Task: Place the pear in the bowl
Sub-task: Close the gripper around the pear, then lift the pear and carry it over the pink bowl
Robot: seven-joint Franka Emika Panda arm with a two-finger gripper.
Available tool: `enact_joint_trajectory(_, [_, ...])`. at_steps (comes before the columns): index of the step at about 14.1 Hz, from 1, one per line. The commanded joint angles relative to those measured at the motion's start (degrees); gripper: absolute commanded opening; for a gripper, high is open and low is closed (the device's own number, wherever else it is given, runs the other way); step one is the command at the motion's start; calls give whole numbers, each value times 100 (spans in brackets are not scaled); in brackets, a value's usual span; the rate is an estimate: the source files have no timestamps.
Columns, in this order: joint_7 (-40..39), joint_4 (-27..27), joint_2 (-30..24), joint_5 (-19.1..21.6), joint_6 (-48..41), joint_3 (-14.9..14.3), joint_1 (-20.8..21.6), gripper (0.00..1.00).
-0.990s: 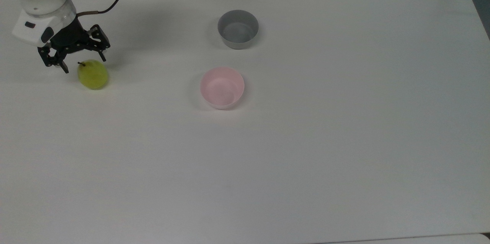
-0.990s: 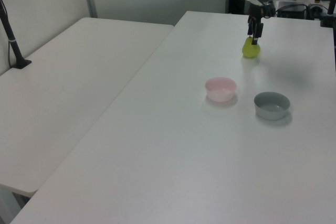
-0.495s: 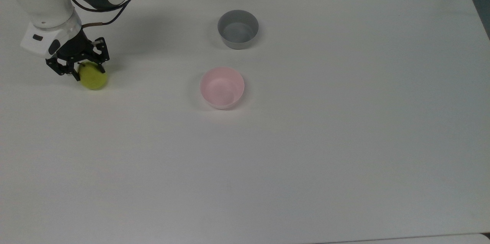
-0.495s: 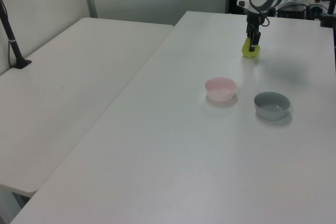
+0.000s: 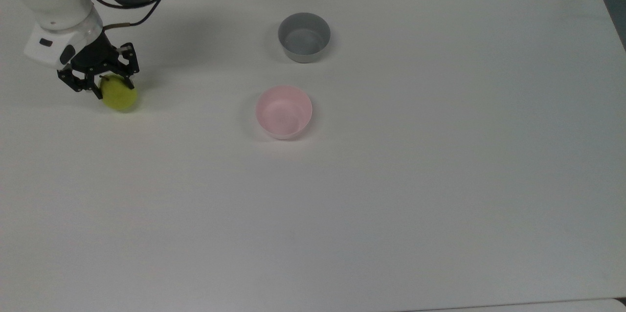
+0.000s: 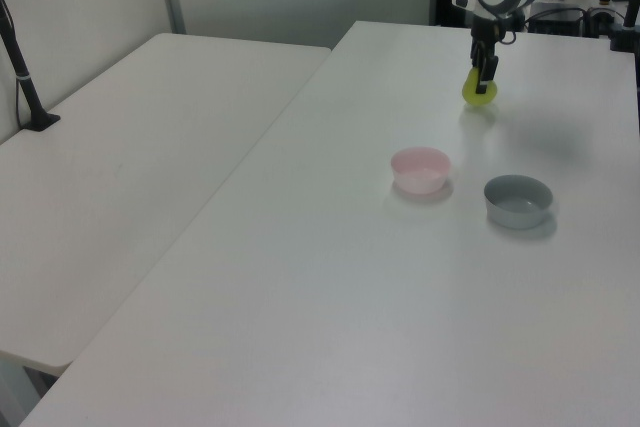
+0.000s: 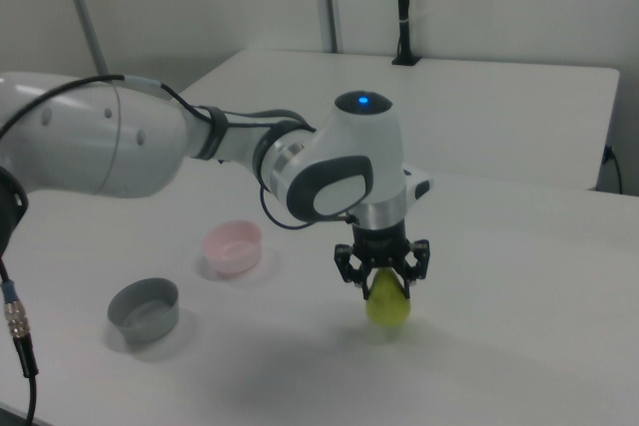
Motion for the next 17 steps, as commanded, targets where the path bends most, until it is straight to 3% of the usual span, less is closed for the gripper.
enact_joint_trajectory(1, [502, -31, -652, -209, -628, -19, 219, 0])
enact_joint_trajectory(6, [724, 926, -750, -361, -2164, -10, 306, 0])
enact_joint_trajectory(11, [1067, 1630, -785, -361, -3054, -10, 316, 0])
enact_joint_trajectory(14, [1198, 1894, -811, -352, -3519, -10, 333, 0])
enact_joint_trajectory(17, [1734, 1904, -1179, -343, -3627, 8, 710, 0])
